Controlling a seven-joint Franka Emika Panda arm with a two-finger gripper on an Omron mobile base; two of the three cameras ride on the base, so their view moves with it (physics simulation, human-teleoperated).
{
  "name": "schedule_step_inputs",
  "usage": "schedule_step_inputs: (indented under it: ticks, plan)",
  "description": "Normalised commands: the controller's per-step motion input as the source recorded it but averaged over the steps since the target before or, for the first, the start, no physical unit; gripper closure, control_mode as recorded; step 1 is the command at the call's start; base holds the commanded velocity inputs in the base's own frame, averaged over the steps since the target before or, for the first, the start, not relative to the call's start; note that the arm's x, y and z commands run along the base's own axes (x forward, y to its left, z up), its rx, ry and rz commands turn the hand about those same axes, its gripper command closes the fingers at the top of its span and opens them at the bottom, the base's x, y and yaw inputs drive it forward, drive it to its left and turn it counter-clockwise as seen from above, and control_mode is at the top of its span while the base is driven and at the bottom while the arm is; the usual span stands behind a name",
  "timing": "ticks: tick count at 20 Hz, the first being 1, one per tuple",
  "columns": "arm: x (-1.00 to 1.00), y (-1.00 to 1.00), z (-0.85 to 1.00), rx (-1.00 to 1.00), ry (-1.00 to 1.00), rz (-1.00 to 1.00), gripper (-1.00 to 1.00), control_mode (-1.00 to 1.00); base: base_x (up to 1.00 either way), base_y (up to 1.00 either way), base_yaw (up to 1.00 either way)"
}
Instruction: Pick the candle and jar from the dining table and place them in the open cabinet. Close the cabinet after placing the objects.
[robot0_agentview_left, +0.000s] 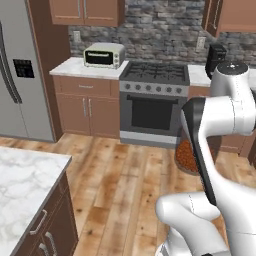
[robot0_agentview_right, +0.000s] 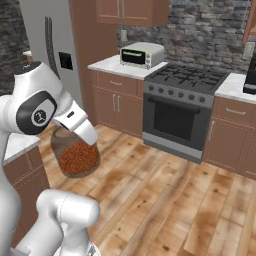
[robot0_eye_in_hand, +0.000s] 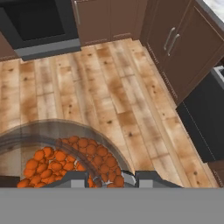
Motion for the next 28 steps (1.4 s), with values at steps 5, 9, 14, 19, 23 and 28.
schedule_step_inputs:
  ticks: [5, 9, 14, 19, 23, 28]
  plan:
    - [0.00, 0.00, 0.00, 0.00, 0.00, 0.00, 1.00, 1.00, 0.02, -0.34, 0.00]
    - [0.00, 0.00, 0.00, 0.00, 0.00, 0.00, 1.00, 1.00, 0.04, -0.57, 0.00]
    - [0.00, 0.00, 0.00, 0.00, 0.00, 0.00, 1.00, 1.00, 0.16, -0.51, 0.00]
    - [0.00, 0.00, 0.00, 0.00, 0.00, 0.00, 1.00, 1.00, 0.32, -0.46, 0.00]
    - [0.00, 0.00, 0.00, 0.00, 0.00, 0.00, 1.00, 1.00, 0.33, -0.60, 0.00]
    - [0.00, 0.00, 0.00, 0.00, 0.00, 0.00, 1.00, 1.00, 0.35, -0.60, 0.00]
